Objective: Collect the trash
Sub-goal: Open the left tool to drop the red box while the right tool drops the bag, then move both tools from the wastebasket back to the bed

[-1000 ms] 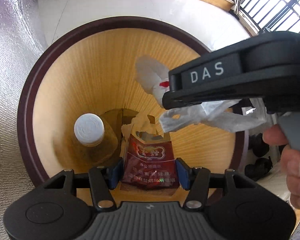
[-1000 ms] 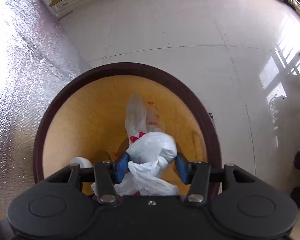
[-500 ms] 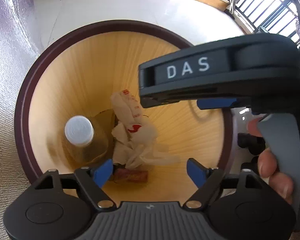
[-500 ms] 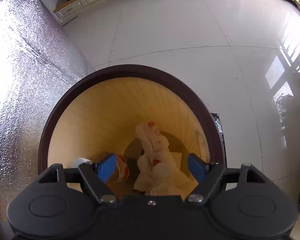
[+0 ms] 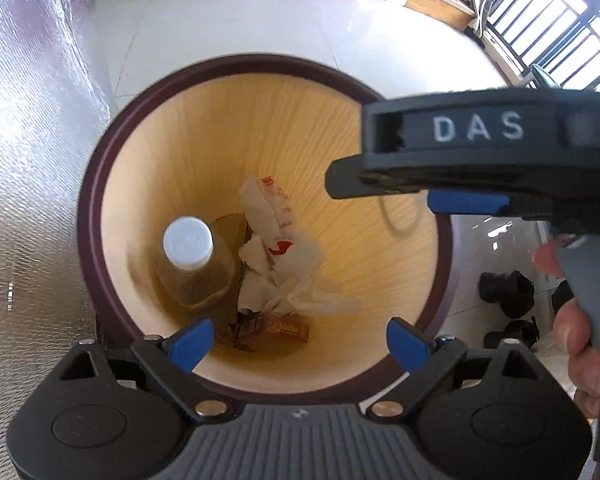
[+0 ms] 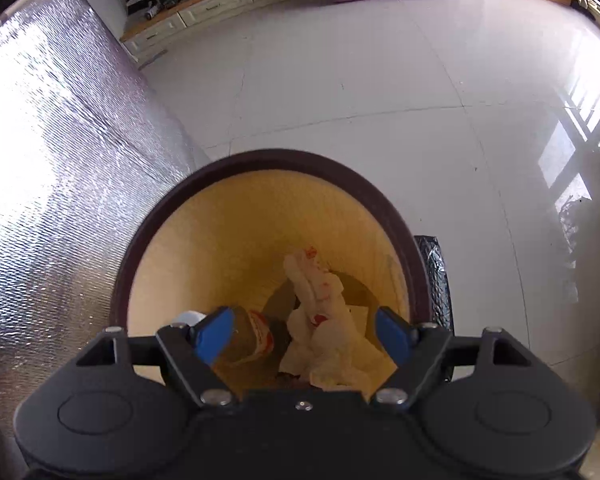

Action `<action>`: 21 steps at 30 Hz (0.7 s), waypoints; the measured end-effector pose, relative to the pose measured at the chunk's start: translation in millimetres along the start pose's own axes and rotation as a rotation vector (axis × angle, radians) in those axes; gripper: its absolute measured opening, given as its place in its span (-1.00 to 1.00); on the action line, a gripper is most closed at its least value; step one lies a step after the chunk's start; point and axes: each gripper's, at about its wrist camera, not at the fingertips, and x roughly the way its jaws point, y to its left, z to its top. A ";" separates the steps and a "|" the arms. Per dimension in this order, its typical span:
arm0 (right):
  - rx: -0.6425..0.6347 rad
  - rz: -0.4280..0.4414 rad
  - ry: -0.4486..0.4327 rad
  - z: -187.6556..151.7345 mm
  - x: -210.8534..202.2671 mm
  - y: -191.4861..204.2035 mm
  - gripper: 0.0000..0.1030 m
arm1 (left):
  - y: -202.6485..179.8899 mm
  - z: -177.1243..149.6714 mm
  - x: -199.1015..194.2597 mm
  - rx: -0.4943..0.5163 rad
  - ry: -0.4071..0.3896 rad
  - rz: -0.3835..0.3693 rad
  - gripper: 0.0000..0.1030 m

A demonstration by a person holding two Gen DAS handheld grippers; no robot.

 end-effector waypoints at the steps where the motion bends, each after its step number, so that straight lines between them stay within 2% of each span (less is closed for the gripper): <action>1: -0.002 0.002 -0.010 -0.7 -4.9 -0.8 0.54 | -1.3 0.1 -4.7 0.002 -0.006 0.002 0.85; 10: 0.047 0.028 -0.080 -10.1 -53.9 -7.0 0.64 | -10.2 -5.7 -40.6 0.009 -0.071 0.023 1.00; 13: 0.042 0.014 -0.115 -14.5 -72.9 -5.6 0.71 | -9.9 -9.3 -54.5 0.004 -0.083 0.042 1.00; 17: 0.015 -0.006 -0.149 -22.6 -94.9 1.7 0.90 | -6.9 -15.6 -70.5 0.002 -0.111 0.070 1.00; 21: 0.000 -0.041 -0.180 -35.0 -112.2 3.0 0.95 | -2.3 -22.7 -86.9 -0.011 -0.142 0.087 1.00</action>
